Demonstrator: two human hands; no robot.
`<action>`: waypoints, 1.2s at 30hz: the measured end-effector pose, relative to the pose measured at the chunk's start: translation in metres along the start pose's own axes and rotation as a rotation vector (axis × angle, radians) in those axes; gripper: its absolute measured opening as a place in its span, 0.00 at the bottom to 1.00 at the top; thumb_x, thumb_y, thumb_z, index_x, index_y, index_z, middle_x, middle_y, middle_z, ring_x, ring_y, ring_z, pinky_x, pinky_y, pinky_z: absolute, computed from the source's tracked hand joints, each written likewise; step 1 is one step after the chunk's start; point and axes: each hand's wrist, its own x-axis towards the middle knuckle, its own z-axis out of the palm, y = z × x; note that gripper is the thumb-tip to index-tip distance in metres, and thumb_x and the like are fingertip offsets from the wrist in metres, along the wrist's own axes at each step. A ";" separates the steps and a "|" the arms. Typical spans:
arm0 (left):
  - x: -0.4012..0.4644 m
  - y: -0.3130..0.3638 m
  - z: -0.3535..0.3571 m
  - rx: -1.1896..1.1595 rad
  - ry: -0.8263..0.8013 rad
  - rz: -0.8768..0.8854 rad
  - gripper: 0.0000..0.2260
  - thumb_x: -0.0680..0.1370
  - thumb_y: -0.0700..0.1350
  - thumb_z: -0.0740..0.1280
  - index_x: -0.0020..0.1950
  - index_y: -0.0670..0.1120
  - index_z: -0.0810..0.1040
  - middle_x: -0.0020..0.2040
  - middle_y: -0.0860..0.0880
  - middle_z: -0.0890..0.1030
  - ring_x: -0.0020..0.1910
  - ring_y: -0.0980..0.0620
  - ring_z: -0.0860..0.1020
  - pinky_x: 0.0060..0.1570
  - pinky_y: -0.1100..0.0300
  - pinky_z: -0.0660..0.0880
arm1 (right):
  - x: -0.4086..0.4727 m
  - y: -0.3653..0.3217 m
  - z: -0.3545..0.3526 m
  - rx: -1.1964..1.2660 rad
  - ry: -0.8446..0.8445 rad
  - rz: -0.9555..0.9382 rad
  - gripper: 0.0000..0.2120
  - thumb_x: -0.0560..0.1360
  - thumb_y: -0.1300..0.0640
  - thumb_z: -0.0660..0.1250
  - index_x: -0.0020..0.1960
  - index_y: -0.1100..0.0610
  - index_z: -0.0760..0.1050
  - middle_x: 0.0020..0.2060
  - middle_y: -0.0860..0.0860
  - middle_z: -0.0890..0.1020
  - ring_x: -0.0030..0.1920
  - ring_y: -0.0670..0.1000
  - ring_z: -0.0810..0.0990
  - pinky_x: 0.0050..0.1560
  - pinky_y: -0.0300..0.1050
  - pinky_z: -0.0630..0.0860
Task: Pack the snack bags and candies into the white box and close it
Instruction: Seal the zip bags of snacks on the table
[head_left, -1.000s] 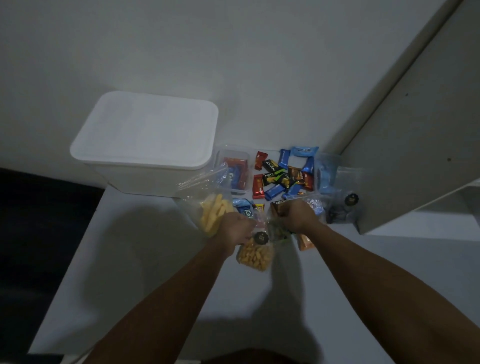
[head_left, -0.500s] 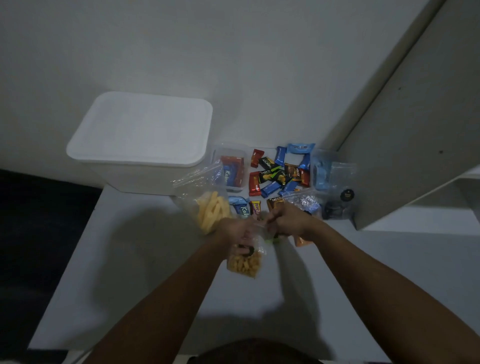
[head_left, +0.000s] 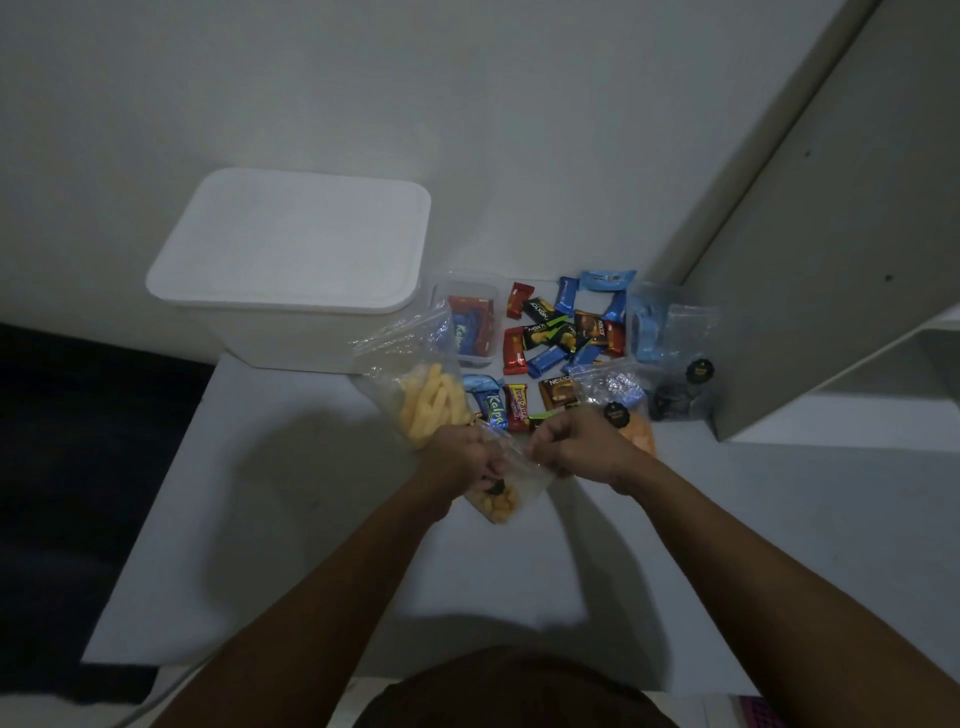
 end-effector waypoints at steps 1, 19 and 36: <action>-0.002 -0.003 0.000 0.032 0.007 0.030 0.05 0.74 0.34 0.68 0.38 0.38 0.80 0.33 0.43 0.80 0.31 0.51 0.78 0.32 0.61 0.76 | -0.001 0.003 0.002 -0.023 0.086 -0.029 0.07 0.73 0.65 0.68 0.37 0.64 0.80 0.30 0.53 0.80 0.30 0.46 0.77 0.35 0.43 0.77; -0.009 -0.018 -0.010 0.197 0.392 0.404 0.07 0.70 0.35 0.67 0.47 0.42 0.78 0.42 0.45 0.78 0.39 0.51 0.74 0.39 0.59 0.73 | -0.018 0.005 0.015 -0.431 0.312 -0.444 0.06 0.73 0.64 0.66 0.40 0.56 0.80 0.36 0.47 0.80 0.36 0.47 0.77 0.37 0.44 0.75; 0.018 -0.012 -0.013 0.576 0.331 0.996 0.05 0.67 0.31 0.68 0.37 0.40 0.81 0.33 0.45 0.80 0.35 0.50 0.75 0.34 0.58 0.72 | -0.013 0.006 0.016 -0.530 0.316 -0.395 0.04 0.70 0.56 0.72 0.43 0.54 0.78 0.38 0.49 0.78 0.39 0.48 0.74 0.38 0.46 0.73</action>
